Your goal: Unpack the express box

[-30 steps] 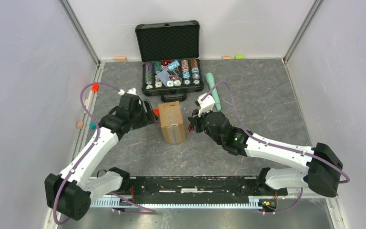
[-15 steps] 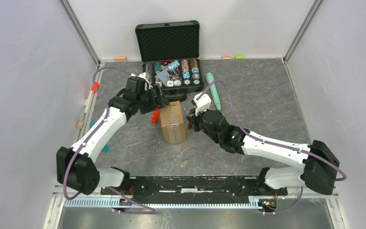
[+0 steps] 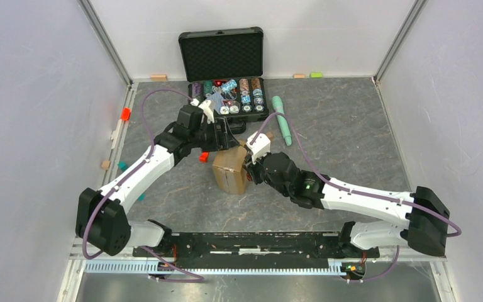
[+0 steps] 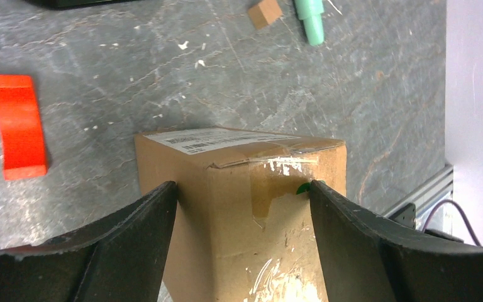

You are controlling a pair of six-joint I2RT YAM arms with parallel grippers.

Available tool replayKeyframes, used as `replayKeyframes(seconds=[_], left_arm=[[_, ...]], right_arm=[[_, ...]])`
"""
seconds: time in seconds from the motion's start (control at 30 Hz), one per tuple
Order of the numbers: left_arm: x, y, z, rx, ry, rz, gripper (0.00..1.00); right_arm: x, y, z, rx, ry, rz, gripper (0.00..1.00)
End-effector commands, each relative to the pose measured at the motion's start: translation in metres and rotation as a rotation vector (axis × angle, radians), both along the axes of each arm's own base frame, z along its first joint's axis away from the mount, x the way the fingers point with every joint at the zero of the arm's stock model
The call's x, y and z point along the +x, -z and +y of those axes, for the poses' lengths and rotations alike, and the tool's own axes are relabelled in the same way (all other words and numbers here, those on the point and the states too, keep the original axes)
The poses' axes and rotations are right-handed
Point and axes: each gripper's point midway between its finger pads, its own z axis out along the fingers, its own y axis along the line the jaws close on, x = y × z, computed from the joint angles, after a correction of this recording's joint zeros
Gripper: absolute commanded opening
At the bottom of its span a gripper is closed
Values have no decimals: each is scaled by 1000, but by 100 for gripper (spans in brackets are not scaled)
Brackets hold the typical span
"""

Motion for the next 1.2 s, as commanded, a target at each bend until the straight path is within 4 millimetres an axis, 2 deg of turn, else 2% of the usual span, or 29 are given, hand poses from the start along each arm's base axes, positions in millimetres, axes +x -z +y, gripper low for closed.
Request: replayKeyframes(seconds=[0.0, 0.13, 0.2, 0.3, 0.47, 0.57, 0.63, 0.87, 1.17], left_arm=[[-39, 18, -18, -2, 165, 70, 80], [-45, 24, -19, -3, 186, 86, 79], [-49, 24, -23, -7, 212, 86, 79], [-55, 23, -28, -13, 250, 88, 78], [-60, 26, -36, -3, 286, 94, 78], [-61, 25, -38, -1, 290, 95, 78], [-59, 22, -38, 0, 288, 91, 78], [-58, -2, -37, 0, 282, 57, 81], [-63, -21, -30, -5, 283, 25, 83]], right_arm=[[-15, -42, 10, 52, -86, -45, 0], [-29, -39, -1, 0, -143, -26, 0], [-36, -46, -8, 2, -169, -31, 0], [-47, -69, -14, 28, -225, -53, 0], [-63, -123, -14, 122, -321, -122, 0], [-68, -145, -9, 184, -358, -167, 0], [-68, -153, -4, 217, -371, -190, 0], [-72, -175, 18, 287, -424, -233, 0], [-73, -171, 38, 287, -447, -290, 0]])
